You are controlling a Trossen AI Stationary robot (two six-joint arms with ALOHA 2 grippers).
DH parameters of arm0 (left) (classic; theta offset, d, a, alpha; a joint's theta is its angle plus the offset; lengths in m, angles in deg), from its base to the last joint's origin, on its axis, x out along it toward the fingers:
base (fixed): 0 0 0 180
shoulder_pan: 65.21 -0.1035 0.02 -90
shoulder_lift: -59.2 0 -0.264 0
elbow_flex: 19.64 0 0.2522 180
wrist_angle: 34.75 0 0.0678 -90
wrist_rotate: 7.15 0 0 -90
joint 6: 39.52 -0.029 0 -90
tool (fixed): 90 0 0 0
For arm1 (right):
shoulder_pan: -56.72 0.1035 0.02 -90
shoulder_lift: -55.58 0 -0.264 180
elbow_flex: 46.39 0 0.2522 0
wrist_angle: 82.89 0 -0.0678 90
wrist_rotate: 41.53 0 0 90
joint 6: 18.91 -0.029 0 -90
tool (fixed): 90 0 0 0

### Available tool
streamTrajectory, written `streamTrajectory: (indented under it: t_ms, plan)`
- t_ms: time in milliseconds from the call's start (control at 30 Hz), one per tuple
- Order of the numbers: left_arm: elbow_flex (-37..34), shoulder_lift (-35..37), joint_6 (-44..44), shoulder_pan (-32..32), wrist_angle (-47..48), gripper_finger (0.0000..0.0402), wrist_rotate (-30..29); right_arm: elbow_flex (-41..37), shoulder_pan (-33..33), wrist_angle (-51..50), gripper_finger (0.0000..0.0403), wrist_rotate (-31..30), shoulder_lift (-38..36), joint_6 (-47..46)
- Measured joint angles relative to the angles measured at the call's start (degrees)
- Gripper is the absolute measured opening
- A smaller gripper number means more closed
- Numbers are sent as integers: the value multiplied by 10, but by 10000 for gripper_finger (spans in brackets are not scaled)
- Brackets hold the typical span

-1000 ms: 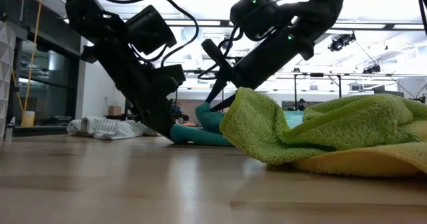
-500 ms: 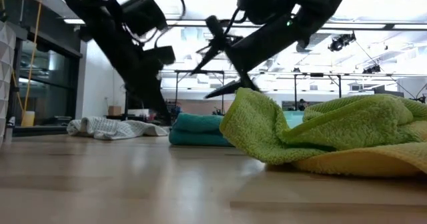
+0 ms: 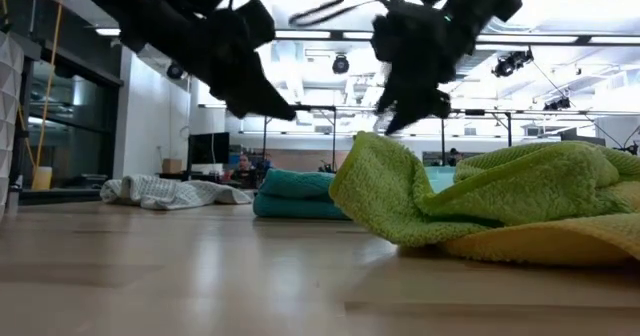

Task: Fold microfiber towels
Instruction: Fold the blue towel

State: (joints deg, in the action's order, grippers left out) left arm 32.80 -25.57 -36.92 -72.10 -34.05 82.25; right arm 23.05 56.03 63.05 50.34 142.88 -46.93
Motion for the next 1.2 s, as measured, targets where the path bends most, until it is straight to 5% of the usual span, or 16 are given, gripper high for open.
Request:
streamTrajectory:
  t_ms: [267,533,733,967,1200]
  plan:
    - [12,-87,-78,36,-1,0,-1,-104,4,131,16,-16,5,-31]
    - [12,-119,-192,52,9,0,-25,-167,0,276,4,-23,5,-75]
    - [12,-120,-259,45,4,0,-132,-168,2,276,1,-12,5,-65]
    - [12,-117,-287,16,18,0,-158,-168,12,276,1,-10,5,-51]
    - [12,-45,-302,4,13,0,-175,-168,12,341,11,-14,5,-80]
